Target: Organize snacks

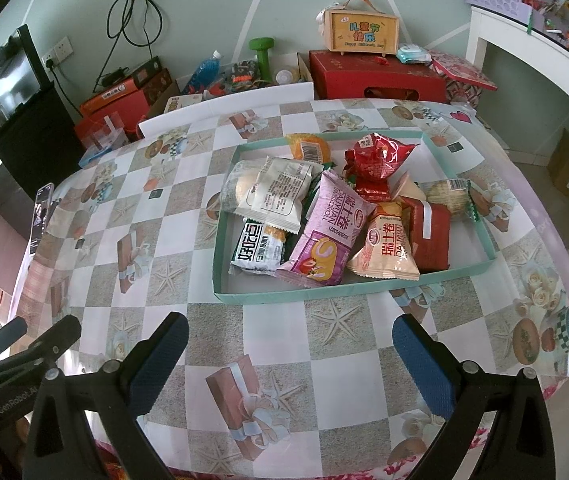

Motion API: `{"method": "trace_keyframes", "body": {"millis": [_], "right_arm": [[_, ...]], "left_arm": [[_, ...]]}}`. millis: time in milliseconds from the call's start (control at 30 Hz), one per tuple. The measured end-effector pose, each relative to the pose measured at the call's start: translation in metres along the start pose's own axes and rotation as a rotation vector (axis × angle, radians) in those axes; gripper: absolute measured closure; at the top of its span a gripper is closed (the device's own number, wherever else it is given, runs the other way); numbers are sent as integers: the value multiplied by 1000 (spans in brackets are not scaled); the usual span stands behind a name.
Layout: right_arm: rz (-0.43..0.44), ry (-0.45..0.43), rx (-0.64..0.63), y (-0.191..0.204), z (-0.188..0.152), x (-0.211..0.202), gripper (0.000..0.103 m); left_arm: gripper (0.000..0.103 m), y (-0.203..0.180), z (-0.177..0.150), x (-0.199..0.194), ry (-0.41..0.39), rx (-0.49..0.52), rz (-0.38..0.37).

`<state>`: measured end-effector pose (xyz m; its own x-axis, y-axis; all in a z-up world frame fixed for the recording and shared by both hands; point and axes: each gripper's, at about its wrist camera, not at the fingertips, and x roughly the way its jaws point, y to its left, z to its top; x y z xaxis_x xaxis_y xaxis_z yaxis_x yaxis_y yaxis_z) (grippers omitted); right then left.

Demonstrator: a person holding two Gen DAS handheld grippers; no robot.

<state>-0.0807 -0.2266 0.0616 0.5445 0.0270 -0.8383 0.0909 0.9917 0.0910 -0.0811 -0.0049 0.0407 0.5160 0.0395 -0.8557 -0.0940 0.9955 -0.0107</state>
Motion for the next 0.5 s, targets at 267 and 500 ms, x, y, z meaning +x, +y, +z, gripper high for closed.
{"method": "trace_keyframes", "body": {"millis": [267, 500], "right_arm": [[0, 3, 1, 0, 0, 1, 0], [4, 10, -1, -2, 0, 4, 0]], "left_arm": [[0, 0, 1, 2, 12, 1, -1], [0, 1, 0, 5, 19, -7, -1]]}}
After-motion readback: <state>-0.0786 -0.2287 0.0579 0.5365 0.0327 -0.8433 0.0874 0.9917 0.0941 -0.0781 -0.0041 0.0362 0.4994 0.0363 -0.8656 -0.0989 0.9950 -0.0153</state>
